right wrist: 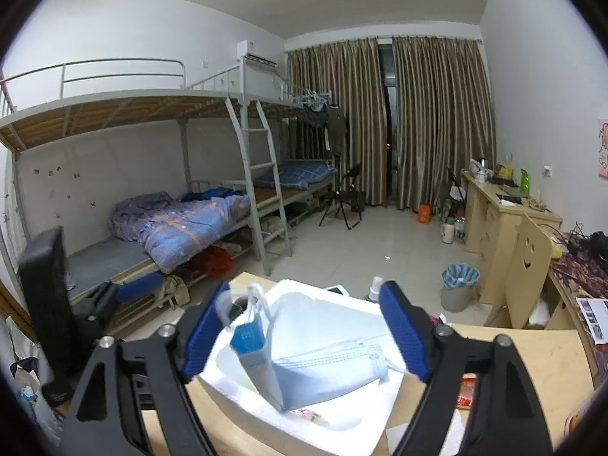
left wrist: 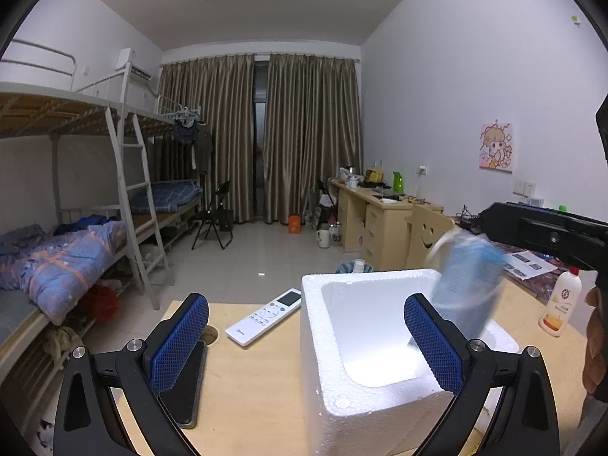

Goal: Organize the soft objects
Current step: 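Lower the right gripper into the box and open it, releasing the mask, then withdraw both grippers from the box toward the yellow net and grey sock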

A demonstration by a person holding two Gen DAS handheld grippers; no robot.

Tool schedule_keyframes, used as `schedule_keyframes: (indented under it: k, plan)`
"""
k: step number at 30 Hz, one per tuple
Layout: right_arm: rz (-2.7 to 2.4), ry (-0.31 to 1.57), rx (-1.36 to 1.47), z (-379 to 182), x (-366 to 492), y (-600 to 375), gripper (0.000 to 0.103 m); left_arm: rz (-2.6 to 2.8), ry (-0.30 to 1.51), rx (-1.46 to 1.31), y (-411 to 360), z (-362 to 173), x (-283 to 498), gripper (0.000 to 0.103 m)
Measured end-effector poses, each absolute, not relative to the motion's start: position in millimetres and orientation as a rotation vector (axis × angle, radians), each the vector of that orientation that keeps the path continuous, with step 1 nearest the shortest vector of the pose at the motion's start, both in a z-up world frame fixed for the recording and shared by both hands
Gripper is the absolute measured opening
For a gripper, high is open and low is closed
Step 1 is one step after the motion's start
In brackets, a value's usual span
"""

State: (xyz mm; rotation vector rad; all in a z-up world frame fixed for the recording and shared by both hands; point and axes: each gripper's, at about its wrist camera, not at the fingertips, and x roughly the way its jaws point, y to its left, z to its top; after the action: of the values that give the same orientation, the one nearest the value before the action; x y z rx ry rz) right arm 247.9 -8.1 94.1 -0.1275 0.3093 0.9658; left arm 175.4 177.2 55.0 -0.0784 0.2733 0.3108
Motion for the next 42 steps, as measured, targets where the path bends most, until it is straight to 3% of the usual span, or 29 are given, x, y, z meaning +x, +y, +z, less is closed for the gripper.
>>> schedule_keyframes:
  k: [17,21,25,42]
  plan:
    - [0.935,0.340,-0.154,86.2,245.9,-14.3,0.087,0.277,0.275,-0.066,166.6,59.0,166.6,0.103]
    - [0.925,0.333,-0.143,86.2,242.0,-23.2,0.098,0.271,0.279,-0.064,160.0,60.8,163.7,0.103]
    - [0.913,0.324,-0.141,85.1,235.3,-32.9,0.103,0.263,0.278,-0.053,150.3,63.7,156.4,0.103]
    - [0.863,0.292,-0.142,88.2,209.5,-71.3,0.103,0.220,0.256,-0.053,107.5,74.3,114.7,0.103]
